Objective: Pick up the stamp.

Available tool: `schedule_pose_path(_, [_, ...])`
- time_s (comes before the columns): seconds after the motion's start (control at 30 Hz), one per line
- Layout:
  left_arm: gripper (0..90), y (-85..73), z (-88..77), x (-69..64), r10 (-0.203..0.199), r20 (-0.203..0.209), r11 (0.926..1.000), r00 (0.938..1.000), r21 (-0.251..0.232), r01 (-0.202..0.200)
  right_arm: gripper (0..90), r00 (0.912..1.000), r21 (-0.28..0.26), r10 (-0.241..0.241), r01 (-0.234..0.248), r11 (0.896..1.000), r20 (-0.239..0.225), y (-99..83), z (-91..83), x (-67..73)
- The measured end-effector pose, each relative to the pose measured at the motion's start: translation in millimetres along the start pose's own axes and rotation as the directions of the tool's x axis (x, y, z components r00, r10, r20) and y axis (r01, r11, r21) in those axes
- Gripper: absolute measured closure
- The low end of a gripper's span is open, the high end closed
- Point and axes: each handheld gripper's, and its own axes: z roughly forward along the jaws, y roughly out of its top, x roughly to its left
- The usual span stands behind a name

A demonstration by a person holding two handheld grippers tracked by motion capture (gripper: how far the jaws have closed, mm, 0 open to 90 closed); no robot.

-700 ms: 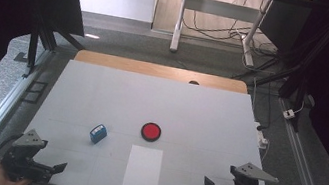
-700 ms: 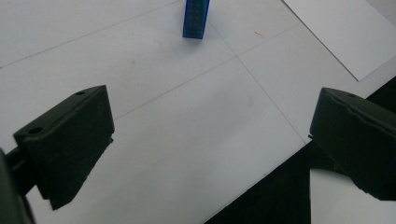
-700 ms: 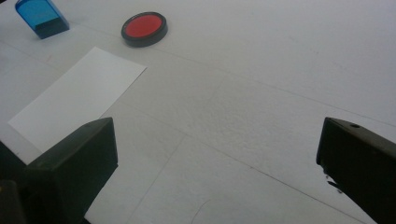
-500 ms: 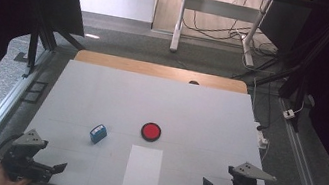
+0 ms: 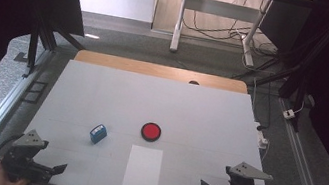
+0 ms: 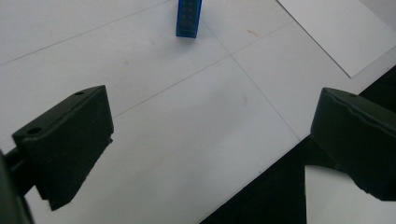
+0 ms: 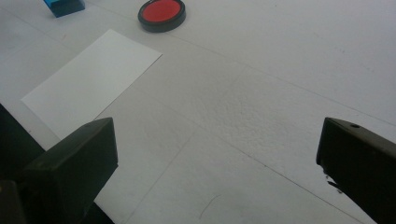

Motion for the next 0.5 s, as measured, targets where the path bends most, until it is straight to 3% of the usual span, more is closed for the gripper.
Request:
schedule_pose_path(0.2, [0.0, 1.5, 3.4, -5.0, 0.021, -0.065, 0.9993, 0.9977, 0.032, -0.019, 0.0, 0.9999, 0.005, -0.006, 0.006, 1.000, -0.013, 0.1, 0.6, 0.2])
schedule_pose_path(0.5, [0.0, 2.3, -0.1, -3.7, 0.011, -0.042, 0.9999, 0.9991, 0.004, -0.011, 0.0, 0.9996, 0.016, -0.007, 0.008, 1.000, -0.029, 0.5, 1.3, 0.0])
